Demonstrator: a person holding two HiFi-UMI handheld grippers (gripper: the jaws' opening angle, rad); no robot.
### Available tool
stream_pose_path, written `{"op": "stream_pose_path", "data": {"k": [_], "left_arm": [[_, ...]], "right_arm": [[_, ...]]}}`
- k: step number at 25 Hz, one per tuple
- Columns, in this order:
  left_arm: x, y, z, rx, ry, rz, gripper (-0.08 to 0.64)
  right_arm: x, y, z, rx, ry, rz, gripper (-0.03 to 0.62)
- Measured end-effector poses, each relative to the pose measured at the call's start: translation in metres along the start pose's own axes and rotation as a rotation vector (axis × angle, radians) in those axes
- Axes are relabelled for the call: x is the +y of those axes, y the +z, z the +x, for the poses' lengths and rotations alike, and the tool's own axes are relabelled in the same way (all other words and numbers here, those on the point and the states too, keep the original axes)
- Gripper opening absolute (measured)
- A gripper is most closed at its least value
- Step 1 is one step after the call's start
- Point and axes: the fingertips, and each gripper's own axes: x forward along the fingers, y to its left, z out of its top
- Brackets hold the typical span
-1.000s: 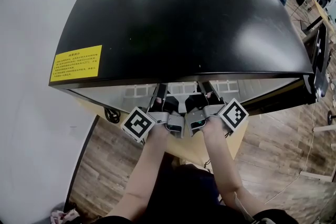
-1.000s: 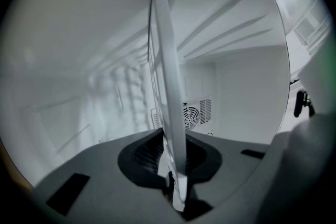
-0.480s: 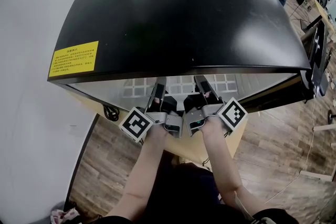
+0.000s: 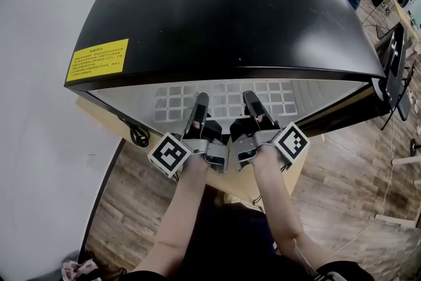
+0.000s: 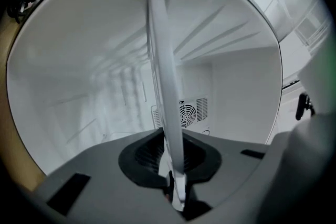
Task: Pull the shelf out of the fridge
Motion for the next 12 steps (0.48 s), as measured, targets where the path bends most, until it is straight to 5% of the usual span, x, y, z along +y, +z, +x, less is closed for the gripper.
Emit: {"op": "stream_pose_path", "data": {"k": [12], "left_arm": [[-0.007, -0.009, -0.02, 0.001, 0.001, -0.007, 0.041]], "right_arm": [[0.003, -0.008, -0.021, -0.012, -0.001, 0.004, 0.011]]}}
